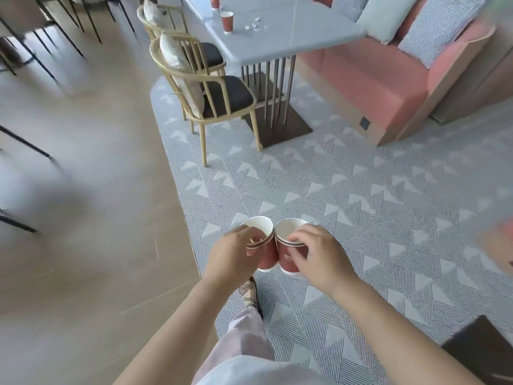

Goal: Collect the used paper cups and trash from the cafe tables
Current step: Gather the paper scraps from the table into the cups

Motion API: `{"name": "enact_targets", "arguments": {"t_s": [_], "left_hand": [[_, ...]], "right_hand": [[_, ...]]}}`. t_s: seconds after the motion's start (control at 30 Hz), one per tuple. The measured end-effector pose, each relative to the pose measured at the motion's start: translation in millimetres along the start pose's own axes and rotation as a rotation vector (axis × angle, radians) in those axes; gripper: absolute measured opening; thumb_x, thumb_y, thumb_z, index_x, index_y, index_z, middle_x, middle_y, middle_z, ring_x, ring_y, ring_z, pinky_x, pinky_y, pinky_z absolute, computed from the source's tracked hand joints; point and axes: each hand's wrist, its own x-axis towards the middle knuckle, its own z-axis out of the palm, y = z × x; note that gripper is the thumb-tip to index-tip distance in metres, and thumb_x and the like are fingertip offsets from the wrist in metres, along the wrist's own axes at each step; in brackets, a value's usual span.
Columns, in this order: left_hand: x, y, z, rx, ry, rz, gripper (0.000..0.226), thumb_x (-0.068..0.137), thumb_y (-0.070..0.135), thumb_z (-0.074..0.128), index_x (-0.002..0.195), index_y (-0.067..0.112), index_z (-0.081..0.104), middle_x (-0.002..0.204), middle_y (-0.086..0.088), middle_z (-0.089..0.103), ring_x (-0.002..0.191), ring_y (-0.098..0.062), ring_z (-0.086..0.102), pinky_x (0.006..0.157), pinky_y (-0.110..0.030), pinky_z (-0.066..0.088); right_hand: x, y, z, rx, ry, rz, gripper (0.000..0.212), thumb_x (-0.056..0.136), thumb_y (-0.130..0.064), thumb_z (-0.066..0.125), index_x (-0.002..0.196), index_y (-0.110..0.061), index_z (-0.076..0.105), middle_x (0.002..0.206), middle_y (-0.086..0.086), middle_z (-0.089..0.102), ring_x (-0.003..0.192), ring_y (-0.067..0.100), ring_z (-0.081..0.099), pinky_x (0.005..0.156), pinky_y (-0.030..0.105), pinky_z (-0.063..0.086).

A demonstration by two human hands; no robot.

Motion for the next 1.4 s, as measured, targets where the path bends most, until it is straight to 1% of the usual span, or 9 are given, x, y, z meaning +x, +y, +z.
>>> {"name": "enact_targets", "arguments": {"t_s": [0.13,0.27,0.37,0.43,0.57,0.73,0.9,1.2,1.4], "left_hand": [[86.7,-12.6,-15.0,0.005,-0.014,0.052,0.011,0.077,0.026,0.063,0.088,0.028,0.066,0.087,0.014,0.063,0.074,-0.01,0.061,0.062,-0.029,0.05],[171.0,-22.0,-41.0,-0.003,0.0,0.064,0.011,0.077,0.026,0.062,0.087,0.029,0.066,0.088,0.013,0.063,0.076,-0.009,0.06,0.062,-0.026,0.048],[226.0,-29.3,-57.9,-0.001,0.008,0.102,0.012,0.077,0.025,0.063,0.089,0.027,0.066,0.089,0.012,0.064,0.078,-0.012,0.061,0.066,-0.034,0.052],[252.9,-34.3,-67.1,0.006,0.021,0.109,0.012,0.077,0.024,0.063,0.089,0.027,0.066,0.089,0.011,0.064,0.078,-0.013,0.061,0.067,-0.036,0.052],[293.7,-47.0,-77.4,-0.001,0.032,0.103,0.012,0.077,0.024,0.062,0.088,0.026,0.067,0.088,0.012,0.064,0.076,-0.012,0.061,0.067,-0.035,0.052],[348.2,-60.1,-80.6,0.012,0.01,0.066,0.013,0.078,0.025,0.063,0.09,0.028,0.067,0.089,0.012,0.064,0.079,-0.01,0.061,0.069,-0.033,0.051],[418.8,-66.1,-77.1,0.013,0.015,0.067,0.011,0.077,0.026,0.066,0.088,0.027,0.067,0.087,0.012,0.064,0.078,-0.012,0.06,0.067,-0.033,0.051],[590.7,-48.1,-67.7,0.041,0.02,0.006,0.01,0.078,0.026,0.066,0.088,0.026,0.066,0.087,0.011,0.063,0.081,-0.011,0.059,0.07,-0.034,0.051],[681.7,-33.0,-59.2,0.047,0.044,-0.002,0.01,0.077,0.027,0.068,0.087,0.024,0.067,0.087,0.01,0.065,0.08,-0.012,0.06,0.07,-0.034,0.051]], "right_hand": [[83.3,11.2,-1.7,-0.018,0.021,0.029,0.004,0.078,-0.016,0.065,0.081,-0.019,0.065,0.085,-0.008,0.061,0.084,0.017,0.055,0.07,0.031,0.048],[164.5,9.8,-13.9,-0.018,0.065,0.023,0.011,0.075,-0.01,0.067,0.076,-0.02,0.064,0.079,-0.007,0.061,0.079,0.018,0.055,0.069,0.021,0.039],[219.6,9.9,-18.2,-0.022,0.109,0.008,0.01,0.075,-0.01,0.068,0.078,-0.018,0.065,0.081,-0.008,0.061,0.082,0.017,0.056,0.071,0.028,0.046],[248.1,10.7,-18.3,-0.008,0.132,0.003,0.008,0.076,-0.011,0.068,0.08,-0.017,0.066,0.082,-0.007,0.061,0.083,0.017,0.056,0.071,0.029,0.047],[291.5,14.1,-15.2,-0.006,0.129,0.0,0.007,0.077,-0.014,0.067,0.083,-0.017,0.066,0.086,-0.007,0.062,0.086,0.016,0.056,0.073,0.029,0.048],[346.5,28.0,-12.5,0.015,0.116,-0.002,0.008,0.076,-0.011,0.068,0.083,-0.015,0.067,0.087,-0.005,0.064,0.087,0.018,0.057,0.075,0.03,0.048],[415.4,57.3,-11.3,0.038,0.085,-0.011,0.009,0.075,-0.009,0.069,0.082,-0.014,0.067,0.087,-0.005,0.063,0.088,0.017,0.057,0.076,0.027,0.047],[582.7,136.2,-40.3,0.064,0.015,-0.051,0.007,0.075,-0.015,0.07,0.079,-0.017,0.065,0.085,-0.008,0.061,0.086,0.017,0.057,0.074,0.036,0.05],[666.5,177.8,-60.1,0.045,0.008,-0.049,0.008,0.075,-0.017,0.072,0.079,-0.015,0.066,0.088,-0.005,0.064,0.089,0.018,0.055,0.078,0.032,0.045]]}}
